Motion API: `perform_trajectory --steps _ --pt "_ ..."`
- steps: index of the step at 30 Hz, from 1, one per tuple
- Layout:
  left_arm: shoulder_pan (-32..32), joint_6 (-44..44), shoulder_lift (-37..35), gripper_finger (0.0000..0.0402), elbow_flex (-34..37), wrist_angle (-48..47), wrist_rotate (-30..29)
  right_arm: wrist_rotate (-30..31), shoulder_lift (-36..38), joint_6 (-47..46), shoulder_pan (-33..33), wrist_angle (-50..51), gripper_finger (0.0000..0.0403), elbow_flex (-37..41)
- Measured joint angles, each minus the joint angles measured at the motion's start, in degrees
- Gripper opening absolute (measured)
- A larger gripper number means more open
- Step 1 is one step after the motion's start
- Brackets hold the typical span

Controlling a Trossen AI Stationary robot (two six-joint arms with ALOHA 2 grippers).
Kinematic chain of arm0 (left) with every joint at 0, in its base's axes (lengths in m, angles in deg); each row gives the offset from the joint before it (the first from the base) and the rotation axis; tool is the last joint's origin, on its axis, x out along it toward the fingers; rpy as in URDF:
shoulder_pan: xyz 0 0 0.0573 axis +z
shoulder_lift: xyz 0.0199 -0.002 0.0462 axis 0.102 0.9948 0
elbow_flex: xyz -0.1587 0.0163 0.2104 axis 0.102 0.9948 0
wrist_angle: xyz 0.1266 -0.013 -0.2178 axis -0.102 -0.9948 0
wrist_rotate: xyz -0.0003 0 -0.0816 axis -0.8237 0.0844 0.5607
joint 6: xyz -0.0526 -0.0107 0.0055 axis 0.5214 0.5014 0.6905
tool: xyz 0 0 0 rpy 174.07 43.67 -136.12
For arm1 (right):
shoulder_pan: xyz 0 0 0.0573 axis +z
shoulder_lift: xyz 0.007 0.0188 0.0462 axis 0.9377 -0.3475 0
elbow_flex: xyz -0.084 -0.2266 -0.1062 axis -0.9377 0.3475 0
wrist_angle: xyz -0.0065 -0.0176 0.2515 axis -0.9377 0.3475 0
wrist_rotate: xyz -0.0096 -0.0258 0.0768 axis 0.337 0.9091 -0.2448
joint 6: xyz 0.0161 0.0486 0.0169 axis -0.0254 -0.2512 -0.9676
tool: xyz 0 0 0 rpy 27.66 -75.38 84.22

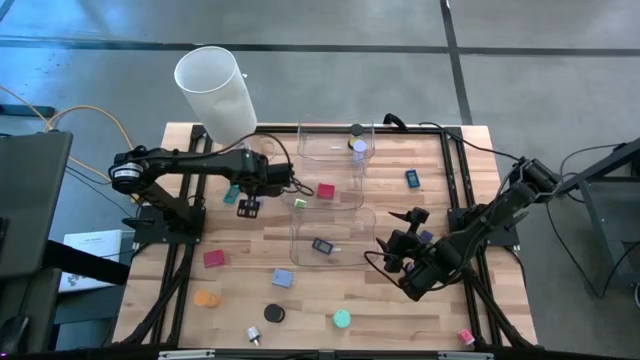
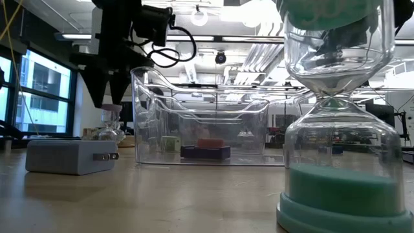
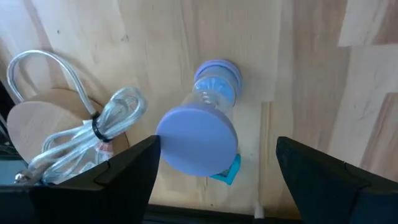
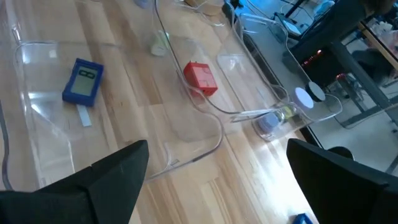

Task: Pick & Place Office items
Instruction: Put the light purple hourglass in the middle transparent bin

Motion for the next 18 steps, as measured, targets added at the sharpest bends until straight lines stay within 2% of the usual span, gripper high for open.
perform_trajectory --steps 18 --pt "0.0 -1.0 0.0 0.0313 0.0 1.6 0.0 0.0 0.0 0.2 0.0 -0.3 0.0372 0.0"
